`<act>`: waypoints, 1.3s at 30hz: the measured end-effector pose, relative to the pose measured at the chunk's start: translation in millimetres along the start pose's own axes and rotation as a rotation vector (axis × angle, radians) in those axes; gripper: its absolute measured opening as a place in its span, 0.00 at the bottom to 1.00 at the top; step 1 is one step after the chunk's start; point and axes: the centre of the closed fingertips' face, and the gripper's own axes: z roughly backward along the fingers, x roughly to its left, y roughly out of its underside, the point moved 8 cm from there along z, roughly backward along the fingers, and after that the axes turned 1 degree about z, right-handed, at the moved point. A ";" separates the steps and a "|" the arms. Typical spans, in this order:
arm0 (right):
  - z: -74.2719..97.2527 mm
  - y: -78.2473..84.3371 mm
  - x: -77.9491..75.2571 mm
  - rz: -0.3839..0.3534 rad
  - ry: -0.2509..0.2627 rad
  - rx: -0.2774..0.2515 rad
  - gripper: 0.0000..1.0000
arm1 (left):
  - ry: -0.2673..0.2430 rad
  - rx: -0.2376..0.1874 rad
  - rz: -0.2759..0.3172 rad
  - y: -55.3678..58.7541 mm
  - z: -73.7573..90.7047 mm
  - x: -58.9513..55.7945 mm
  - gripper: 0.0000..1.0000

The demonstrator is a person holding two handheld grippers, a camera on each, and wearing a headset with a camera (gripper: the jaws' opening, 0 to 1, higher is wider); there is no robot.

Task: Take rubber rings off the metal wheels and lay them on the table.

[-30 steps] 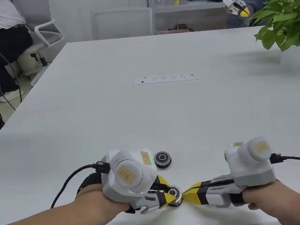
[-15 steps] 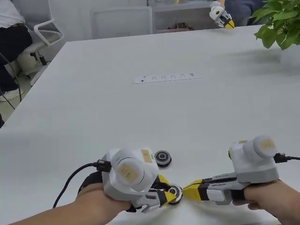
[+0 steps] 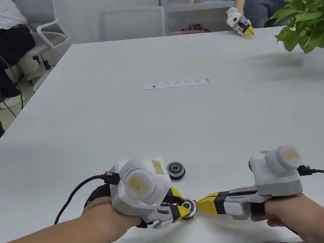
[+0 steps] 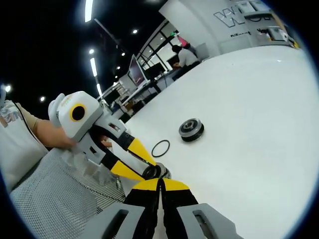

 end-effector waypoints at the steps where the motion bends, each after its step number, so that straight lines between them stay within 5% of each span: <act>1: 0.1 0.0 0.1 0.000 0.000 0.000 0.00 | 0.000 -0.001 0.000 0.1 0.0 0.1 0.14; 39: -0.9 -1.6 2.5 -0.050 -0.035 -0.022 0.00 | 0.000 -0.009 0.018 0.0 -0.6 0.5 0.13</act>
